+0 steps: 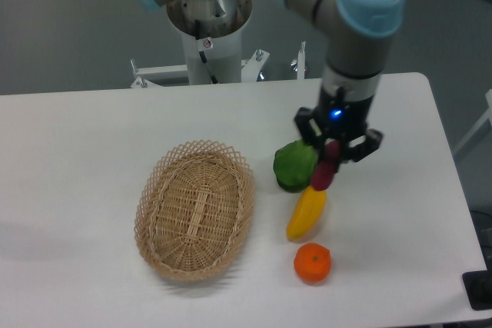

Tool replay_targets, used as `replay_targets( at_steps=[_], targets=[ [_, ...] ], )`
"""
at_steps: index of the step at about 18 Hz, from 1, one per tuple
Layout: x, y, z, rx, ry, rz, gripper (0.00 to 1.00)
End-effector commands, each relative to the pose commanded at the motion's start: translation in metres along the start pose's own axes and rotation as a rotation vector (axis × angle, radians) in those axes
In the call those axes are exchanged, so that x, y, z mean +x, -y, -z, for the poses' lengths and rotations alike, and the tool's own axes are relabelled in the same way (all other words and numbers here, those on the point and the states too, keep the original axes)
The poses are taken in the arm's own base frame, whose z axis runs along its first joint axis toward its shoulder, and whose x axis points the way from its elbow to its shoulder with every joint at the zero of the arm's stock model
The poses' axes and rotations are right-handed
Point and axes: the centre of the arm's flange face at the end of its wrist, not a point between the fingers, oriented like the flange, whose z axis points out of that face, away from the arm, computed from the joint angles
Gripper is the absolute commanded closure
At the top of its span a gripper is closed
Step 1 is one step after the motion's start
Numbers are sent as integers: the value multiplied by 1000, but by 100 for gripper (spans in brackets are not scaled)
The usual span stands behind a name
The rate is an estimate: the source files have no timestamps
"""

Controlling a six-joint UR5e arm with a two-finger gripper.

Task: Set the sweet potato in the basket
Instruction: 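Carry the sweet potato over the wicker basket and lower it inside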

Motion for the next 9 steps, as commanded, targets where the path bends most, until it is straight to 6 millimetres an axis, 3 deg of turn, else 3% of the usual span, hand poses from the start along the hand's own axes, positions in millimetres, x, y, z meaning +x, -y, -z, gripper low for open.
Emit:
replay_targets(
  at_steps=[3,9],
  targets=[
    [41,12,-17,5,-9,53,68],
    [115,13,-74,-67,10,25,68]
  ],
)
